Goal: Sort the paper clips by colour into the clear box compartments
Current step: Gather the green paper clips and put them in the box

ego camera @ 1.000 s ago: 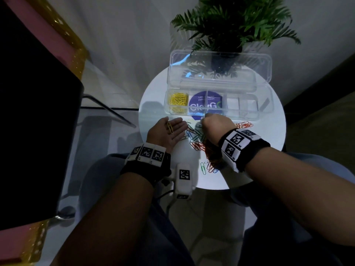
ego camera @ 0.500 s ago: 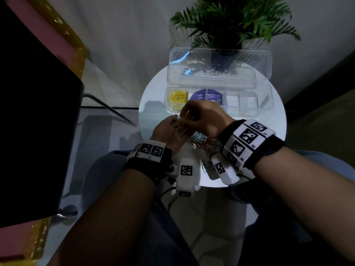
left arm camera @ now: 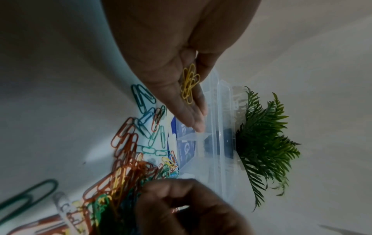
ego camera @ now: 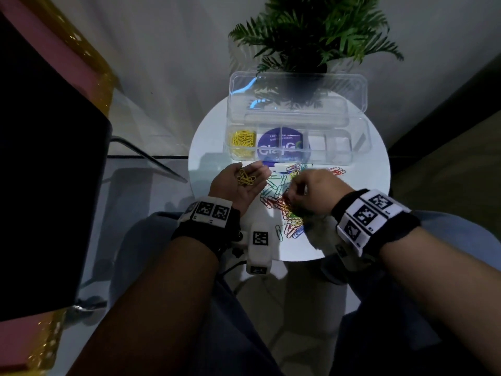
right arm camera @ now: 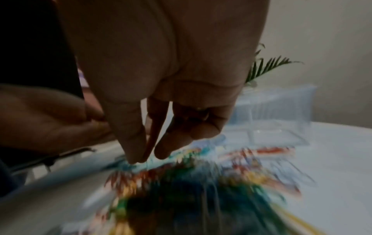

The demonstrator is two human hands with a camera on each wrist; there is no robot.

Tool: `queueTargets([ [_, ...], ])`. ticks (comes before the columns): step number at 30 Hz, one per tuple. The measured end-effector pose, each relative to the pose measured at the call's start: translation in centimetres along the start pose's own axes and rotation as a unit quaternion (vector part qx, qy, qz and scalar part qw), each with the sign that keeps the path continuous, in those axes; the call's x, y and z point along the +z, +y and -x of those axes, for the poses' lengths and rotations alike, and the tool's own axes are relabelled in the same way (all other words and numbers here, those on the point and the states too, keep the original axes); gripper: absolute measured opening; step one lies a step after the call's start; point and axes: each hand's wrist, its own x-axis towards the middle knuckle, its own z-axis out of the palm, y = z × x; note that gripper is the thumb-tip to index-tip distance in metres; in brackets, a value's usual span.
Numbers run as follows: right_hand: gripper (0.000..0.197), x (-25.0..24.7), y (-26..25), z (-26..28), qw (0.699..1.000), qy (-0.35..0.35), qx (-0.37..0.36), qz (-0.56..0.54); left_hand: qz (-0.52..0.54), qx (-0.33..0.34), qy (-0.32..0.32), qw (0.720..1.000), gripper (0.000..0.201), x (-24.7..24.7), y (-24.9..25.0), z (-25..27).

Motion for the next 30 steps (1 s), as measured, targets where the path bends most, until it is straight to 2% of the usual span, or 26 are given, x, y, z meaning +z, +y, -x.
queueTargets([
  [1, 0.017, 0.7, 0.4, 0.3, 0.999, -0.041, 0.013, 0.02, -0.007, 0.0, 0.006, 1.0, 0.062, -0.1, -0.1, 0.0],
  [3, 0.015, 1.5, 1.0, 0.4, 0.997, -0.064, 0.027, 0.013, -0.024, 0.004, 0.018, 1.0, 0.056, 0.0, -0.3, 0.3],
  [6, 0.017, 1.6, 1.3, 0.0, 0.998, -0.012, 0.048, -0.029, -0.041, 0.019, 0.038, 0.998, 0.043, 0.1, -0.4, 0.5],
  [9, 0.016, 1.4, 1.4, -0.2, 0.998, 0.041, 0.038, -0.041, -0.04, 0.025, 0.046, 0.998, 0.042, 0.1, -0.3, 0.7],
  [14, 0.014, 2.1, 1.6, -0.2, 1.0, -0.004, 0.002, 0.025, -0.042, 0.03, 0.039, 0.998, 0.042, 0.4, -0.2, 0.8],
  [21, 0.019, 1.8, 1.1, -0.6, 0.998, 0.061, -0.007, -0.013, -0.048, 0.027, 0.024, 0.998, 0.035, 0.3, -0.1, 1.0],
  [25, 0.024, 1.9, 0.8, -1.4, 0.999, 0.023, -0.011, 0.041, -0.051, 0.026, 0.021, 0.998, 0.039, 0.4, 0.2, 1.2],
  [30, 0.024, 2.4, 1.0, -1.7, 0.998, 0.022, -0.005, 0.056, -0.051, 0.025, 0.015, 0.998, 0.038, 0.8, 0.4, 1.5],
])
